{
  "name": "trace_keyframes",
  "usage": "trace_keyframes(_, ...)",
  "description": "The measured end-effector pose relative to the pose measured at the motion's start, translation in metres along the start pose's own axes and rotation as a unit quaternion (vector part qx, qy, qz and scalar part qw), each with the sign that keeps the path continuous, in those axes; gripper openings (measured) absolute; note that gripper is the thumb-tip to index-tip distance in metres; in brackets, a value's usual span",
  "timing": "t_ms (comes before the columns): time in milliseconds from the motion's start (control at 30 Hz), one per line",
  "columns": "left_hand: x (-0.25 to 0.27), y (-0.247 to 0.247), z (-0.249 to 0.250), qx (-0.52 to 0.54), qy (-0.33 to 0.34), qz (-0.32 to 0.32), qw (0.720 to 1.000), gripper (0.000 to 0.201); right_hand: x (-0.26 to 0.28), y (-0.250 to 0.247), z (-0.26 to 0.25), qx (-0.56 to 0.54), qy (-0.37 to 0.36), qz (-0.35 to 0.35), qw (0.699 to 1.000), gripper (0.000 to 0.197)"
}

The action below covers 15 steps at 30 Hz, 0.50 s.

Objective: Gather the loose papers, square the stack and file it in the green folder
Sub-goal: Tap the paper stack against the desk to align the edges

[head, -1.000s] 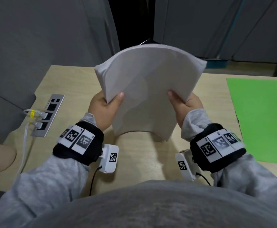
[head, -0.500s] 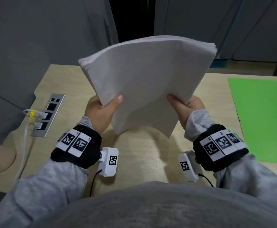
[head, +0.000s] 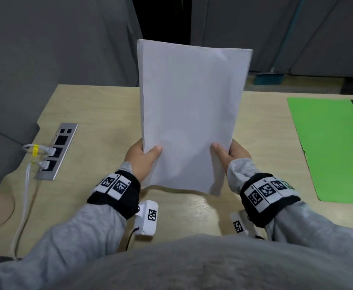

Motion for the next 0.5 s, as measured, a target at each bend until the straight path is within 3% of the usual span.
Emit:
trace_keyframes(133,0.002,0.008,-0.003,0.038,-0.037,-0.02,0.998,0.02,0.006,-0.002,0.011,0.107,-0.009,0.08,0.991,0.042)
trace_keyframes(200,0.006,0.014,-0.004,0.045,-0.055,-0.025,0.997,0.013,0.005,-0.006,0.016,0.124,-0.025,0.098,0.987,0.043)
trace_keyframes(367,0.017,0.031,-0.004,0.065,-0.087,-0.031,0.994,0.013,-0.003,-0.025,0.03,0.174,-0.003,0.058,0.983,0.053)
trace_keyframes(500,0.024,0.053,-0.003,0.064,-0.097,-0.04,0.992,0.024,-0.006,-0.054,0.051,0.192,0.045,0.018,0.98,0.056)
Point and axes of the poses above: each hand's wrist, its own x-axis away from the middle knuckle, its own y-axis out of the palm, z = x × y, the point moved 2 cm from there along -x, towards the middle knuckle, and after that the axes turned 14 degrees about -y, right-handed, at the moved point
